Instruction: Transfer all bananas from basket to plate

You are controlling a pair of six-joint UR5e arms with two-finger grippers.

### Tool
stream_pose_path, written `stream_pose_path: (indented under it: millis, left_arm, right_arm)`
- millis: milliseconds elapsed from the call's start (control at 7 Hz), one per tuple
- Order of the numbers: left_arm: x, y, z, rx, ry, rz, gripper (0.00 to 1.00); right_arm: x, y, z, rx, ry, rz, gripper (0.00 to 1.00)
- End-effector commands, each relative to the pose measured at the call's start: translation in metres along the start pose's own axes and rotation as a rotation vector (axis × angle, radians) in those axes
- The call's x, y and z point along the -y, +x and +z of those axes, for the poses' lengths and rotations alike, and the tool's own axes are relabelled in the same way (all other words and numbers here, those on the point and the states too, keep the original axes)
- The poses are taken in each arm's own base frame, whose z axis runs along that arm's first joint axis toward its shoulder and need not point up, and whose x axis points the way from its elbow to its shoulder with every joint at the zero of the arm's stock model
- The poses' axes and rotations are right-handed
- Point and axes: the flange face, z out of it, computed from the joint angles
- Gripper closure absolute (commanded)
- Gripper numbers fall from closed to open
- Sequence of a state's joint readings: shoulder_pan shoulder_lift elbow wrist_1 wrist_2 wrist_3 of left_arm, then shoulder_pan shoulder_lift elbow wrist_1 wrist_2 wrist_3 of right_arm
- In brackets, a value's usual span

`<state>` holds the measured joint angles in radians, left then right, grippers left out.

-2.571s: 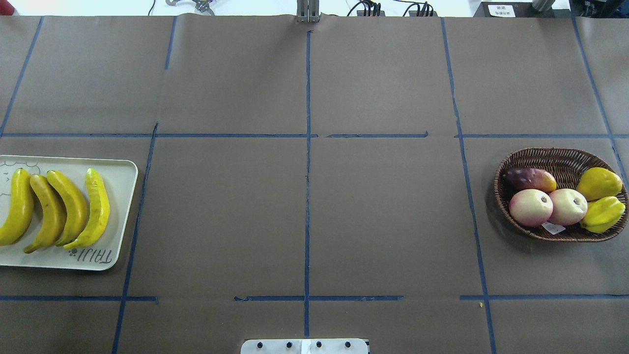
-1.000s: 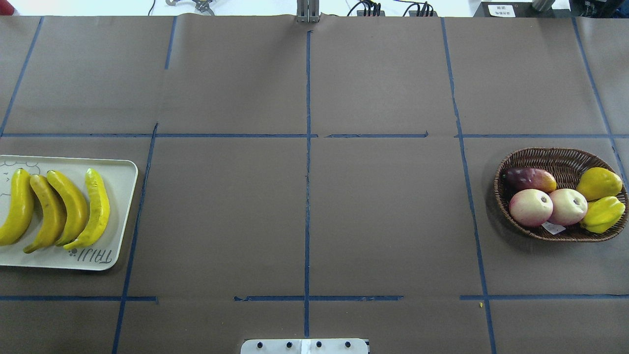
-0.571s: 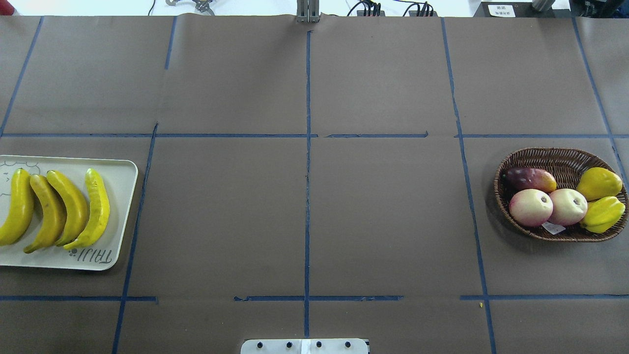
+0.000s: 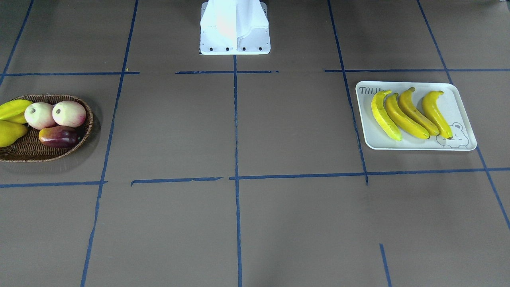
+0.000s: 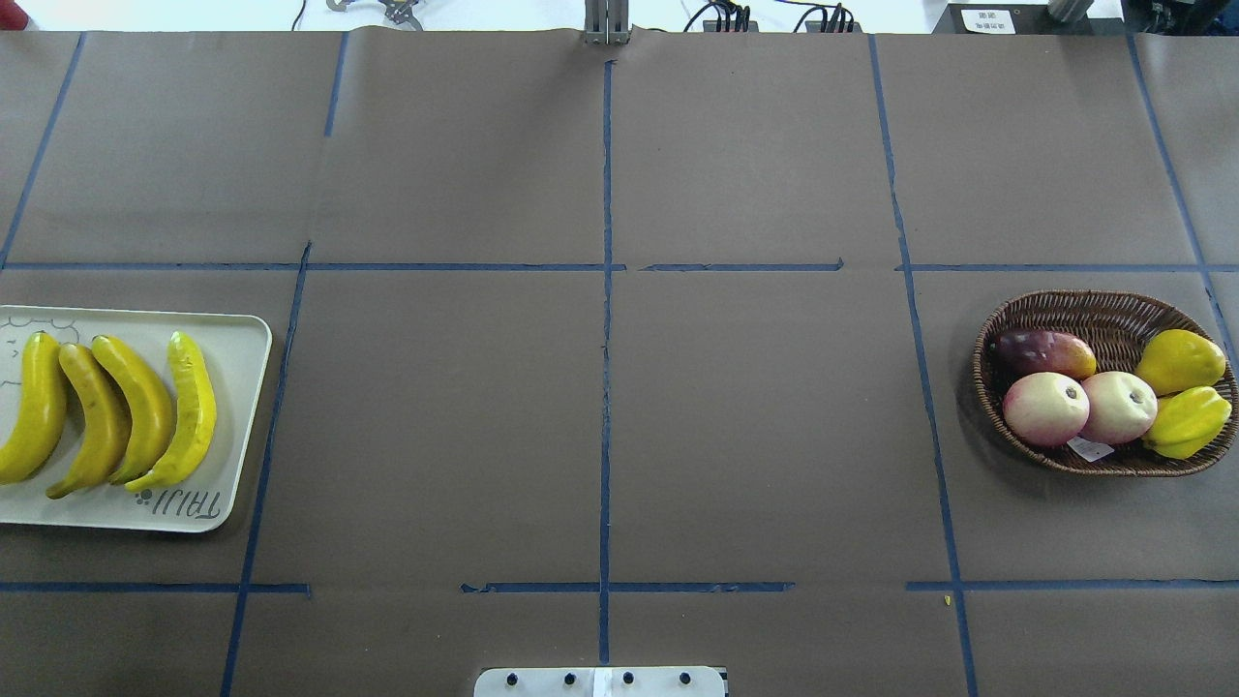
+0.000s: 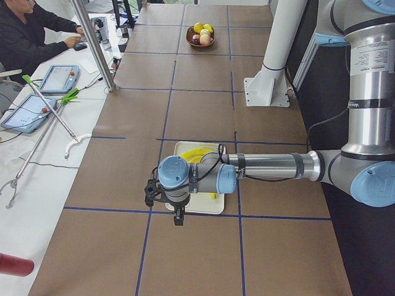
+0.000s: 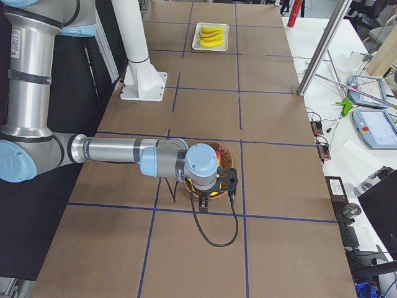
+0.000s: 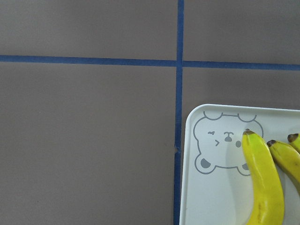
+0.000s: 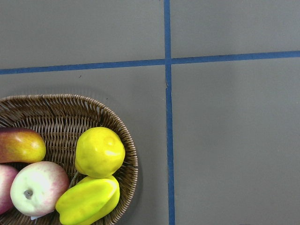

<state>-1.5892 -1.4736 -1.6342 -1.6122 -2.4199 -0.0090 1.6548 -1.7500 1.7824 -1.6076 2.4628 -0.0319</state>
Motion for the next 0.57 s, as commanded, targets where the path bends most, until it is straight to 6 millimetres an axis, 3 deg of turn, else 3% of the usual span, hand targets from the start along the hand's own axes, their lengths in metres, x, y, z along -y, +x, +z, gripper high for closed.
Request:
stream_pose_path:
  millis: [0,429]
  left_arm:
    - [0.0017,0.0011,-0.0009,-0.001,0.002,0.002,0.00]
    - [0.0049,0.0033,-0.0028,-0.001,0.007,0.008,0.00]
  right_arm:
    - [0.0013,0.0000,-0.0009,-0.008,0.002,-0.002,0.00]
    - [0.0042,-0.0018,-0.0025,-0.010,0.006,-0.004,0.00]
